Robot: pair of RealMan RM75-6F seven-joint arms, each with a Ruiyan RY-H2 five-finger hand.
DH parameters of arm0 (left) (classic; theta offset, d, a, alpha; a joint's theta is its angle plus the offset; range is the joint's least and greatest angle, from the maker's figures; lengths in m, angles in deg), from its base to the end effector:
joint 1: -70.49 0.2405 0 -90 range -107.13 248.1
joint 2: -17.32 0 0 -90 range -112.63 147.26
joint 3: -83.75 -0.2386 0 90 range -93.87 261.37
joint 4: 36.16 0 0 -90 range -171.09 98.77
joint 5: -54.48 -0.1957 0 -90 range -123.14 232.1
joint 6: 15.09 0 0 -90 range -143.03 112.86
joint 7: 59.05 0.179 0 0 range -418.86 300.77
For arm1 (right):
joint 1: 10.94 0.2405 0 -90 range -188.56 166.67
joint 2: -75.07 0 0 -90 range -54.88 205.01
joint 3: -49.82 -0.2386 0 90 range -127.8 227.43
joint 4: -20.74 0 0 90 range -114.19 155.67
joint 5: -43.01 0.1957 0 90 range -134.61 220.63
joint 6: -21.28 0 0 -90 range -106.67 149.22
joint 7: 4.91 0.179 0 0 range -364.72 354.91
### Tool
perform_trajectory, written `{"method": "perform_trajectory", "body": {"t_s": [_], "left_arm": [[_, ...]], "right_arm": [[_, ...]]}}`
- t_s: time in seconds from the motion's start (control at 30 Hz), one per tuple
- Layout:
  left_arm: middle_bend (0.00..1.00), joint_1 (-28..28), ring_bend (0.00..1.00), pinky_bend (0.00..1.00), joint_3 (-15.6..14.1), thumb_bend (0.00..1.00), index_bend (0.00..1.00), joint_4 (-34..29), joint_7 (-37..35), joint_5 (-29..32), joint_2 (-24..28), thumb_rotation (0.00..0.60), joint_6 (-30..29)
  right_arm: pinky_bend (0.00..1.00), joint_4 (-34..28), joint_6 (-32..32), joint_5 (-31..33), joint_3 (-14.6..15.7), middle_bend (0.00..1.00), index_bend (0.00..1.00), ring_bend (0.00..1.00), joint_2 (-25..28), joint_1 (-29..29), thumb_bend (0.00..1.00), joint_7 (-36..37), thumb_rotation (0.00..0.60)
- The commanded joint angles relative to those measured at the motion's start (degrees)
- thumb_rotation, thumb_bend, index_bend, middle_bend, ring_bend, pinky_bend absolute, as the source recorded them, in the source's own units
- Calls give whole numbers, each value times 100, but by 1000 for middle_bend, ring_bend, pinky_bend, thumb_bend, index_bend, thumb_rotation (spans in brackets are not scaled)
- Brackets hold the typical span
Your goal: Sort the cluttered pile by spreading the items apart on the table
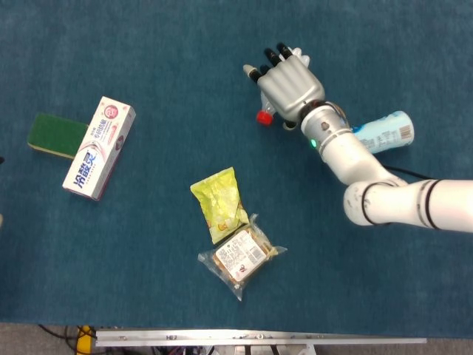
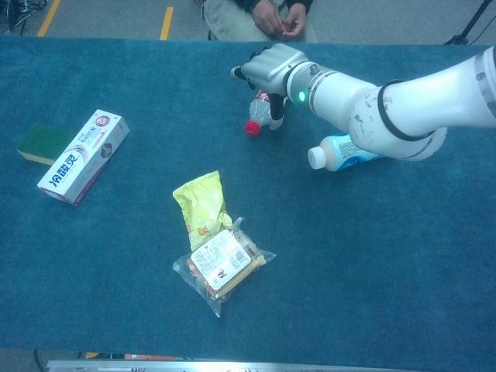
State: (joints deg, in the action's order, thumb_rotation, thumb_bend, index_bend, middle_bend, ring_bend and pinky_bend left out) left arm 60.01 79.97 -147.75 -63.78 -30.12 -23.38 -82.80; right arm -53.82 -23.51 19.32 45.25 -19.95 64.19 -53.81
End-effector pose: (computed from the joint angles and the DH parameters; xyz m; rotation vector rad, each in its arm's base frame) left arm -0.2679 0.2001 0.1885 -1.5831 -1.1714 -0.6635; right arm -0.0348 -0.4150 -0.0720 2.1124 -0.6278 0.4887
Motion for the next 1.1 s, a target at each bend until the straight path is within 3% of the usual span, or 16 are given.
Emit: {"method": "perform_trajectory", "body": {"t_s": [0.03, 0.4, 0.57, 0.83, 1.1], "left_arm": [[27, 13, 9, 148, -6, 343, 136, -6, 2, 4, 13, 600, -11], [27, 2, 9, 148, 2, 343, 136, 38, -36, 17, 8, 600, 23], [27, 1, 9, 148, -2, 343, 136, 59, -54, -1, -2, 600, 31], [27, -20, 9, 148, 2, 343, 136, 108, -94, -24, -32, 600, 64], [27, -29, 9, 148, 15, 343, 136, 44, -45, -45, -33, 600, 41]], "right_arm": [[73, 268, 59, 189, -57, 270, 0, 51, -184, 87, 0, -30, 600], [73, 416, 86, 505, 202, 307, 0, 51, -160, 106, 0, -350, 600], [73, -50, 13, 376, 332, 322, 0, 51, 213, -14, 0, -323, 600], [72, -1318, -119, -132, 506, 355, 0, 51, 1138, -300, 0, 14, 600], [72, -1282, -231, -589, 311, 346, 0, 51, 1053, -428, 0, 453, 600]]}}
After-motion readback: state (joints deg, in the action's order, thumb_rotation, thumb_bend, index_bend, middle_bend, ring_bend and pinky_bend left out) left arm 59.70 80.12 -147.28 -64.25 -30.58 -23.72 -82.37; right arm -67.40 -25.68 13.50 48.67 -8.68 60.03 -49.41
